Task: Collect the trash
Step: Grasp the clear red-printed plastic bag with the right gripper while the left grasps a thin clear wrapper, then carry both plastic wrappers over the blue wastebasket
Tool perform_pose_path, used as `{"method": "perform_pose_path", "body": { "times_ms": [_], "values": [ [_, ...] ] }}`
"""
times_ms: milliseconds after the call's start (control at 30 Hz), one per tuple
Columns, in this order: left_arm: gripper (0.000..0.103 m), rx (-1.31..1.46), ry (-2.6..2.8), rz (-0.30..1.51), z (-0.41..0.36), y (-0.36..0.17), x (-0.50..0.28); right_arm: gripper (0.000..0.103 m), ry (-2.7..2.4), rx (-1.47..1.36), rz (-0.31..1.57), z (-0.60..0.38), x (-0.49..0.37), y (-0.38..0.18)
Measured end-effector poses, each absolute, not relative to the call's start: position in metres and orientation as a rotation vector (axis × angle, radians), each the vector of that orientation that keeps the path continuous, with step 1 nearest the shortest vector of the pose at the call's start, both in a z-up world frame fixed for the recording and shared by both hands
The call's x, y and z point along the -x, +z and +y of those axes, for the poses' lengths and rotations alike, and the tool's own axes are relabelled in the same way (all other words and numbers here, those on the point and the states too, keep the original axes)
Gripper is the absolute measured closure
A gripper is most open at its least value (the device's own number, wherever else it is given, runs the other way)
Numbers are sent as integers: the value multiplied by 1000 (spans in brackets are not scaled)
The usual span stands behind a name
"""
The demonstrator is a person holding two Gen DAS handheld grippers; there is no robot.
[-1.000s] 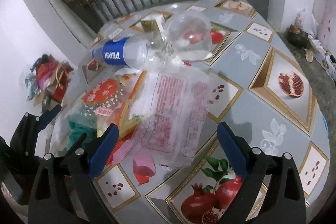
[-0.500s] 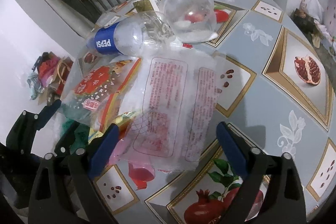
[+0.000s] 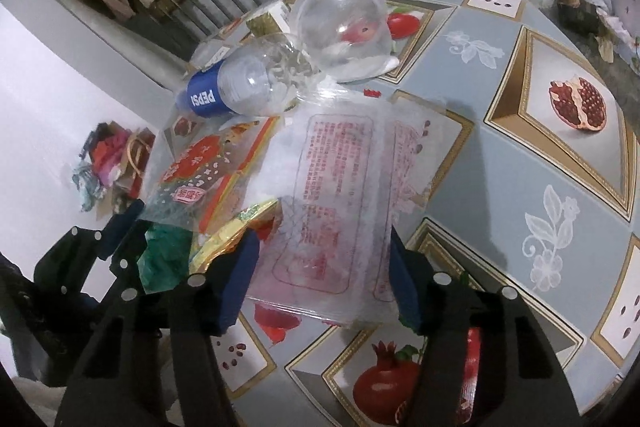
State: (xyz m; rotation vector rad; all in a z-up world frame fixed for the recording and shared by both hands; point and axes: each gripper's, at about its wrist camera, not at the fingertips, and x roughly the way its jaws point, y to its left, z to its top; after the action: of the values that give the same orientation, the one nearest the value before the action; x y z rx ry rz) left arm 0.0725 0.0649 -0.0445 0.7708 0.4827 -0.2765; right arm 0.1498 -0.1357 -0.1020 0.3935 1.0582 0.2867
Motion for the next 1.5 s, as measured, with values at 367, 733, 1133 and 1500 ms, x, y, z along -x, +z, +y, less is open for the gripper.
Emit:
{"method": "perform_pose_path", "body": {
  "times_ms": [367,733,1133,1500],
  "values": [
    [103,-585,-278,467,79,-12,-75,48,299,-450,991,-153,-140,-87],
    [103,-397,-263,419,96,31,-81,48,337,-530,901,-174,-126,-69],
    [103,-236,-316,390,105,73,-76,48,383,-577,808,-190,-102,-48],
    [103,-271,-432,357,54,87,-67,48,294,-594,727,-221,-72,-34]
  ]
}}
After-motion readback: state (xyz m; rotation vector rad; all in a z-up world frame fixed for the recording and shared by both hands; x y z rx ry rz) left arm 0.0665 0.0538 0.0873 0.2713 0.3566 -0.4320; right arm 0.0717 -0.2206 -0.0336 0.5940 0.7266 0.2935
